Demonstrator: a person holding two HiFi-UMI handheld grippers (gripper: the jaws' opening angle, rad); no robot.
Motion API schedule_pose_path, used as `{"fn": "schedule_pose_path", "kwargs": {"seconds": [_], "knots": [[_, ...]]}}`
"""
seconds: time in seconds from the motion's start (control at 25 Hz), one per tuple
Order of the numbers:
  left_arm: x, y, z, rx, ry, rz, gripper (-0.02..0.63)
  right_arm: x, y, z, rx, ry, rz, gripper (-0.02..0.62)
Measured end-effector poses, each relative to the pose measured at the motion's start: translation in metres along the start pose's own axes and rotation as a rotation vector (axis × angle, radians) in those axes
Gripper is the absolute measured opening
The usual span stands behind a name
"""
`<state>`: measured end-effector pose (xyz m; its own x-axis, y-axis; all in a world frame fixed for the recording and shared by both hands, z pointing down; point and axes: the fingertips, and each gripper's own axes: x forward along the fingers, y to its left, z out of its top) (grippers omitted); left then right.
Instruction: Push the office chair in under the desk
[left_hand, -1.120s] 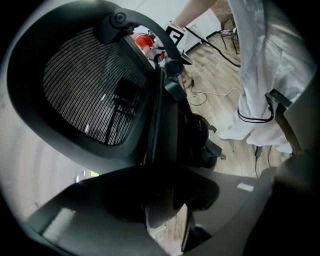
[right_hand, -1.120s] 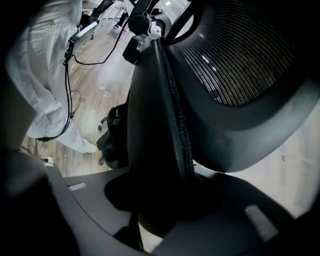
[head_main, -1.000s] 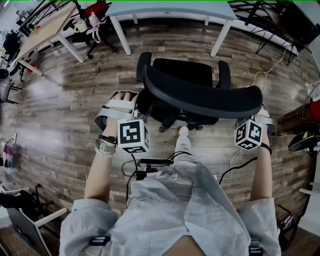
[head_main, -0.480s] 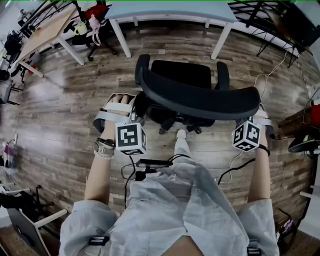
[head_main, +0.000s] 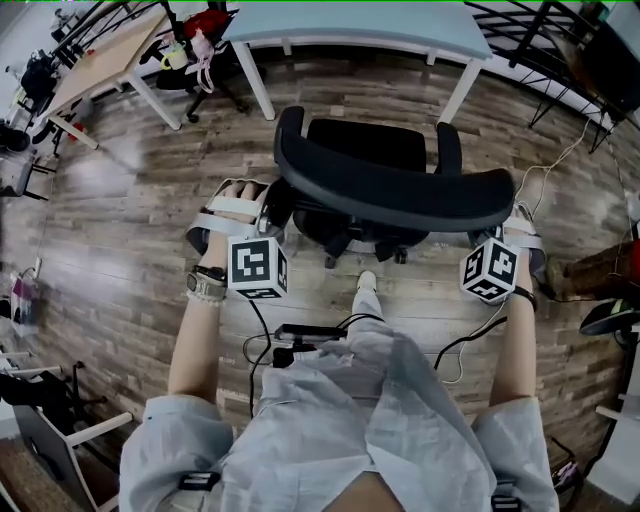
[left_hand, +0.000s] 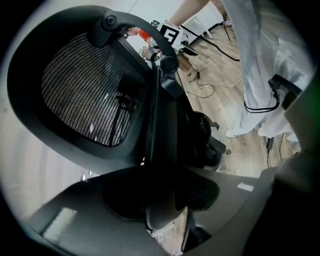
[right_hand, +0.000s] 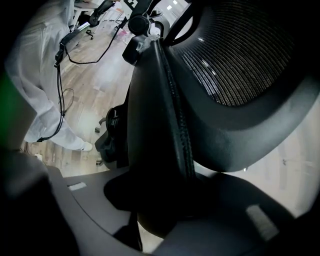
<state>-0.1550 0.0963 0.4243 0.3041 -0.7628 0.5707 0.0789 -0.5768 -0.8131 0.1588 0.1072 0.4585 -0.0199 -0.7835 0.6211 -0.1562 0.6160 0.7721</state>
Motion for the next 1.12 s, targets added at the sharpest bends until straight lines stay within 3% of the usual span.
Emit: {"fn": "schedule_pose_path", "kwargs": {"seconds": [0.36,1.12], "knots": [[0.049,0.033,-0.021,0.002,0.001,0.015,0.169,0.06,-0.04,0.008,-0.028,-0.029,0.015,0.155],[0.168,0.115,-0.047,-0.037,0.108,0.026,0.17,0.173,-0.131,0.001,-0.066,-0.071,0.016,0.155]]}}
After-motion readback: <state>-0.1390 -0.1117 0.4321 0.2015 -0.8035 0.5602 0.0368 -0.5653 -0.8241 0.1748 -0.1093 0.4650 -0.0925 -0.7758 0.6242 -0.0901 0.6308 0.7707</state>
